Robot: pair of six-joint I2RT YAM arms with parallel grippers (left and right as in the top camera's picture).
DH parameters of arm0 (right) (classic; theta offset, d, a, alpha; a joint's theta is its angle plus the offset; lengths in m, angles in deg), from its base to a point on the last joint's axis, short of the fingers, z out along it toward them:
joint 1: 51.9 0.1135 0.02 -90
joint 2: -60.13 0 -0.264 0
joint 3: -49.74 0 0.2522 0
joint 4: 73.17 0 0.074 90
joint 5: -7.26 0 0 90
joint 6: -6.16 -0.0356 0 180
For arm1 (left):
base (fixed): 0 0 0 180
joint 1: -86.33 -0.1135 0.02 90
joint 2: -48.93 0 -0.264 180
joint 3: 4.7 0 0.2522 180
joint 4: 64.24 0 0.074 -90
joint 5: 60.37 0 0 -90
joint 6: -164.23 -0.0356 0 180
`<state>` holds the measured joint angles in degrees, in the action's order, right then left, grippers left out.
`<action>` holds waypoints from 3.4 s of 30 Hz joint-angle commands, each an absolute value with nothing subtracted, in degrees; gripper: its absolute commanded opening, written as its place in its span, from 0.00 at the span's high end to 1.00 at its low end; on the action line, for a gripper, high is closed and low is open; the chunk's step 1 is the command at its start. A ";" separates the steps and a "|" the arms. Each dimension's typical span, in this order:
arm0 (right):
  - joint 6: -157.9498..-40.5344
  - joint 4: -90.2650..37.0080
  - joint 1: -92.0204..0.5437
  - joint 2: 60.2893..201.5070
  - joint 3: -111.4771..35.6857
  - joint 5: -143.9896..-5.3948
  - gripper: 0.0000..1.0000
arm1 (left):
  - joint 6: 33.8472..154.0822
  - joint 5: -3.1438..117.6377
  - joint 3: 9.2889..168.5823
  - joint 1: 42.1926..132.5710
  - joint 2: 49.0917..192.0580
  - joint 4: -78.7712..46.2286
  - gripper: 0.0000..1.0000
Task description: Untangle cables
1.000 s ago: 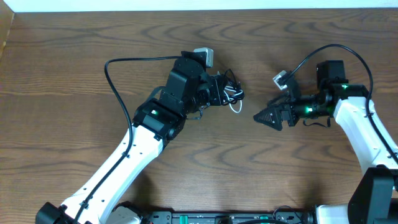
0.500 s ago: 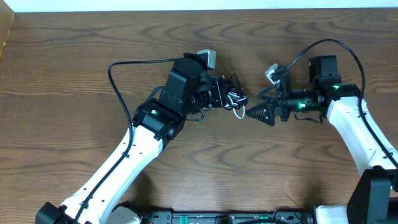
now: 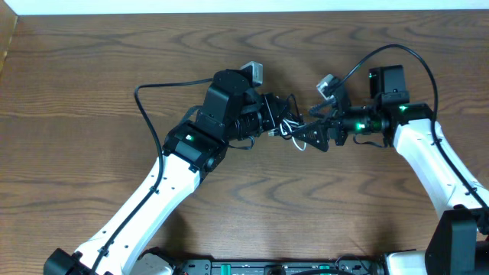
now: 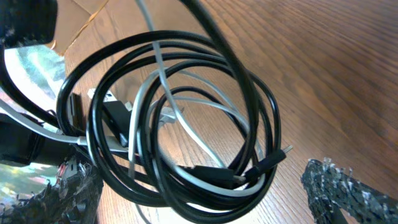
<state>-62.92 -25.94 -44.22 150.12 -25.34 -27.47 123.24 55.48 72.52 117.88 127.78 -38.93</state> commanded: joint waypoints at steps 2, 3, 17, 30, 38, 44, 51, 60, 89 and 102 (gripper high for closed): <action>-62.37 -26.25 -42.47 150.32 -25.03 -28.93 0.04 | 129.41 56.66 73.70 117.58 126.73 -39.71 0.93; -62.35 -26.29 -42.19 150.32 -24.97 -29.31 0.04 | 129.45 56.68 73.70 117.58 126.73 -40.13 0.92; -76.38 -30.44 -41.86 150.49 -21.56 -49.44 0.99 | 129.76 55.98 73.70 113.21 126.73 -41.61 0.92; -85.52 -31.23 -41.75 150.49 -21.54 -57.33 0.39 | 127.64 56.68 73.70 107.57 126.73 -35.95 0.92; -86.78 -35.03 -39.87 150.54 -21.54 -53.59 0.01 | 127.68 68.85 73.70 107.57 126.73 -38.64 0.92; -86.76 -36.39 -39.67 151.26 -21.54 -51.53 0.01 | 128.58 78.08 73.70 107.57 126.71 -43.36 0.92; -86.54 -39.45 -37.88 154.41 -21.54 -50.18 0.01 | 128.55 80.90 73.70 107.57 126.62 -43.36 0.92; -86.57 -47.84 -36.90 162.27 -21.54 -48.17 0.01 | 128.58 83.19 73.70 107.57 123.62 -43.52 0.92; -108.07 -48.78 -35.74 165.40 -21.56 -62.49 0.99 | 116.55 73.09 73.70 107.57 121.26 -30.69 0.92; -112.14 -38.77 -36.22 165.33 -21.71 -68.17 0.99 | 109.58 20.77 72.78 107.54 123.01 -8.92 0.92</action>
